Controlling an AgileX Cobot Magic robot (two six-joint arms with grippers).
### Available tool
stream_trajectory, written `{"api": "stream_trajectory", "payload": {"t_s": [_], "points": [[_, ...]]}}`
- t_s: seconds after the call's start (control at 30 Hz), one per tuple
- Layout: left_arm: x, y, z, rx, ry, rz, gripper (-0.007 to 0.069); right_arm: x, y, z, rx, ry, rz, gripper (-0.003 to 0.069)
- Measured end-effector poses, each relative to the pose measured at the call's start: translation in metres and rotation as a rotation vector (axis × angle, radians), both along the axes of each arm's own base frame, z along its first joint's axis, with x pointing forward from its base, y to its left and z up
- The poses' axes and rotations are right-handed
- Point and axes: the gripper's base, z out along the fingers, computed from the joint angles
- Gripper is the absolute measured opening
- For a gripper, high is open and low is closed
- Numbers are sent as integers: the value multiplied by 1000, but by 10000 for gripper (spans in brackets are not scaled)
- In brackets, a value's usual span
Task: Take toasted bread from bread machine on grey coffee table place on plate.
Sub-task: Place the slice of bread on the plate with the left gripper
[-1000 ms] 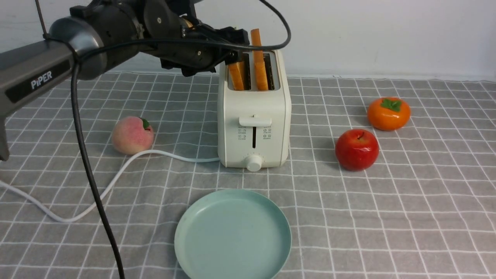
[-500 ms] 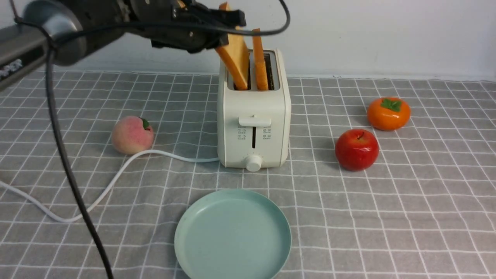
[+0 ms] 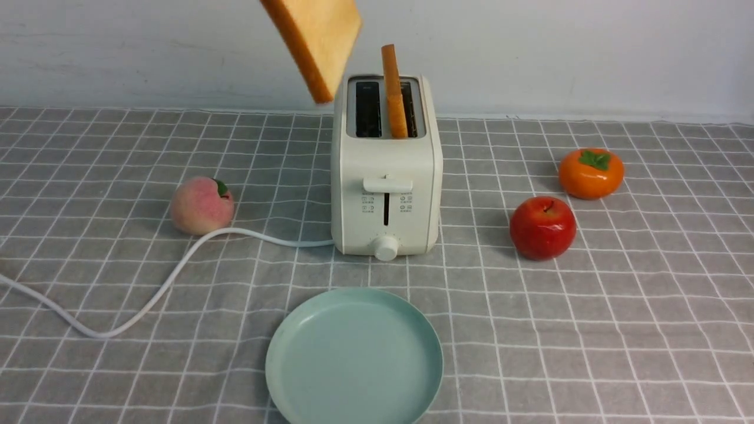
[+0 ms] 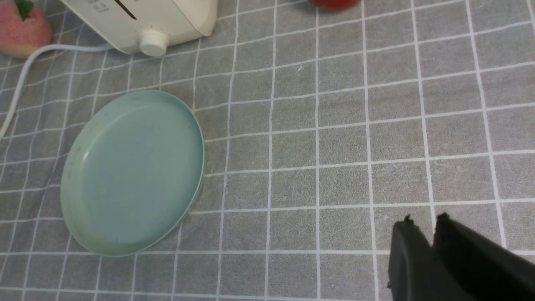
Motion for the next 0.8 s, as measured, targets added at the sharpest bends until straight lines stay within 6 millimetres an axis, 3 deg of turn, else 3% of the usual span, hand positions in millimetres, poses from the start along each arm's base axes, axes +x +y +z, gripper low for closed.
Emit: {"api": "stream_trajectory", "payload": {"t_s": [0.07, 0.23, 0.27, 0.3, 0.33, 0.53, 0.8], "points": [[1, -3, -26, 12, 82, -22, 57, 0, 0, 0, 3, 0, 0, 92], [-7, -16, -116, -53, 300, -142, 57, 0, 1, 1, 19, 0, 1, 97], [-10, -17, -131, -71, 322, -158, 57, 0, 1, 1, 20, 0, 1, 97], [-10, -18, -131, -78, 319, -166, 57, 0, 1, 1, 20, 0, 1, 97], [-15, -20, -152, -109, 327, -196, 57, 0, 2, 1, 25, -1, 2, 99], [-21, -23, -190, -240, 335, -165, 57, 0, 2, 1, 28, 0, 2, 106], [-10, -26, -224, -227, 405, -130, 57, 0, 2, 1, 28, 0, 2, 111]]}}
